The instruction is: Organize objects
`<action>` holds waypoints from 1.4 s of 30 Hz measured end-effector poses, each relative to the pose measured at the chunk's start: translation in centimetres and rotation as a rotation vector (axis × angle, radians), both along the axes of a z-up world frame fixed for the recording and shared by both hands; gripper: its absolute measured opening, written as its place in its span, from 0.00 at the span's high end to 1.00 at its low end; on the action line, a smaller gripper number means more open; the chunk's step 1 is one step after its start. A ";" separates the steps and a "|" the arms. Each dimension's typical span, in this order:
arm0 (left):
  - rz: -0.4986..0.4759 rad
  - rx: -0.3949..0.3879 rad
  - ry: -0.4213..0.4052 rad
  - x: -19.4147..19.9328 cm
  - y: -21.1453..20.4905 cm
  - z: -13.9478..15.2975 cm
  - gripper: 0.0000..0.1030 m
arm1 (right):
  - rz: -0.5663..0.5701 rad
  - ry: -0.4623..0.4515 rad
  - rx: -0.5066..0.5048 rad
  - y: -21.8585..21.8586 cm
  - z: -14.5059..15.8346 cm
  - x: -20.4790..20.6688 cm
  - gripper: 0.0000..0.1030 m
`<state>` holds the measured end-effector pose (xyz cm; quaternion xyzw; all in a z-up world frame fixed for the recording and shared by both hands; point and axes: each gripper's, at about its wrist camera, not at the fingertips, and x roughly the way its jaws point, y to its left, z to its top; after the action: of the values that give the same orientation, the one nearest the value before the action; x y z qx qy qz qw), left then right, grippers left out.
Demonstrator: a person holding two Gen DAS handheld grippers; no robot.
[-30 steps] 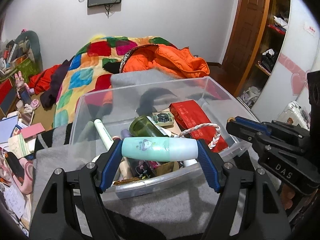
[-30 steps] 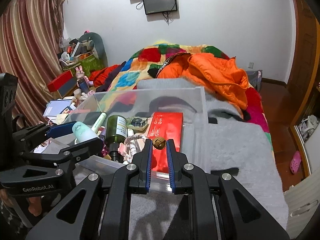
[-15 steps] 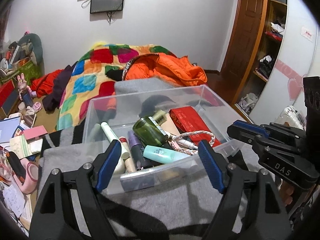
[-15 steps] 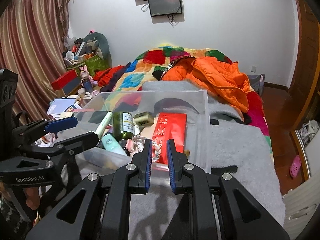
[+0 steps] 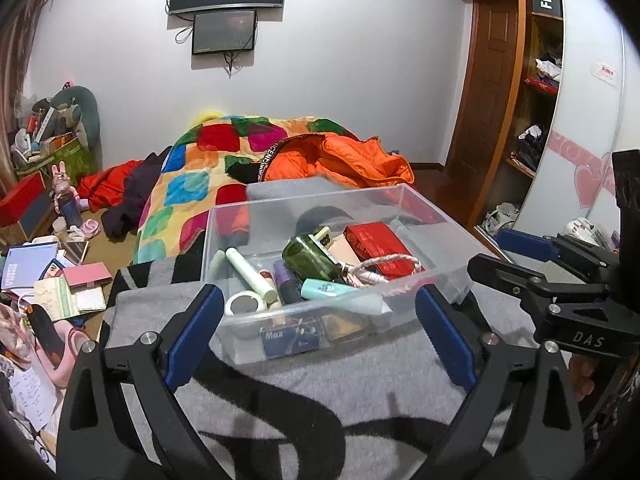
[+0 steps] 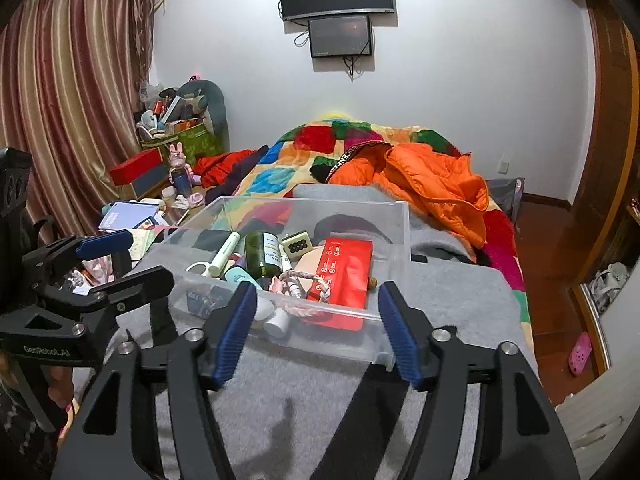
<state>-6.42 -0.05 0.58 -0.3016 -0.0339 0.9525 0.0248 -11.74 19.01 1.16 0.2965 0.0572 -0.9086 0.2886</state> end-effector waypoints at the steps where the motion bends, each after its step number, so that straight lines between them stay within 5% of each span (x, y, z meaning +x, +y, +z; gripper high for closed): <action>1: 0.001 -0.005 0.001 0.2 0.1 -0.1 0.05 | -0.001 -0.001 0.000 0.0 -0.1 0.2 0.40; 42: 0.007 0.014 -0.005 1.3 0.3 -1.4 0.05 | -0.007 -0.048 -0.020 0.2 -1.6 1.2 0.34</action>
<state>-5.13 0.23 -0.83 -0.3038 -0.0418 0.9515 0.0237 -10.50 19.21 -0.42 0.3156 0.0402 -0.9027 0.2898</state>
